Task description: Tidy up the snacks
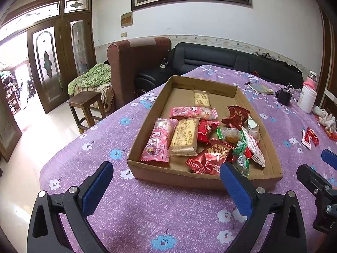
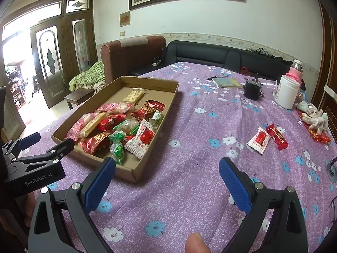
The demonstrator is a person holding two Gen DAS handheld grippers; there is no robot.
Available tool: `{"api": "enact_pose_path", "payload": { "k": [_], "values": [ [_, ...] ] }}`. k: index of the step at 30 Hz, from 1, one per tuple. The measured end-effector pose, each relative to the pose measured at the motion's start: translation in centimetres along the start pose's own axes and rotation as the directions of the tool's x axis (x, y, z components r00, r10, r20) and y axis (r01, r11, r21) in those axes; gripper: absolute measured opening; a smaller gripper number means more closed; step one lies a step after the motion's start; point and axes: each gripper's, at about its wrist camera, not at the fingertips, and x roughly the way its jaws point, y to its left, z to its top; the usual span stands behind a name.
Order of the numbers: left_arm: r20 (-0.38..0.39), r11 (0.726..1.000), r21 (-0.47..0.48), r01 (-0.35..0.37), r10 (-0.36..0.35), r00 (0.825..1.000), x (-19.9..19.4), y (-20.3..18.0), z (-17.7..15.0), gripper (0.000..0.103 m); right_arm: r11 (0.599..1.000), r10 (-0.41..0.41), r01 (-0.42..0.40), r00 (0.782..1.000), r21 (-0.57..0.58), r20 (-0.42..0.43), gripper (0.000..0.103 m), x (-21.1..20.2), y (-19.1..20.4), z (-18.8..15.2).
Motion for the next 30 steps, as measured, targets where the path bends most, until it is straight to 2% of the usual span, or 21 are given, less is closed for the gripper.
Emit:
{"api": "enact_pose_path", "payload": {
  "k": [30],
  "values": [
    [-0.009, 1.000, 0.013, 0.003, -0.003, 1.000, 0.13, -0.05, -0.17, 0.102, 1.000, 0.000, 0.000, 1.000, -0.001, 0.002, 0.099, -0.04, -0.07, 0.00]
  ]
}}
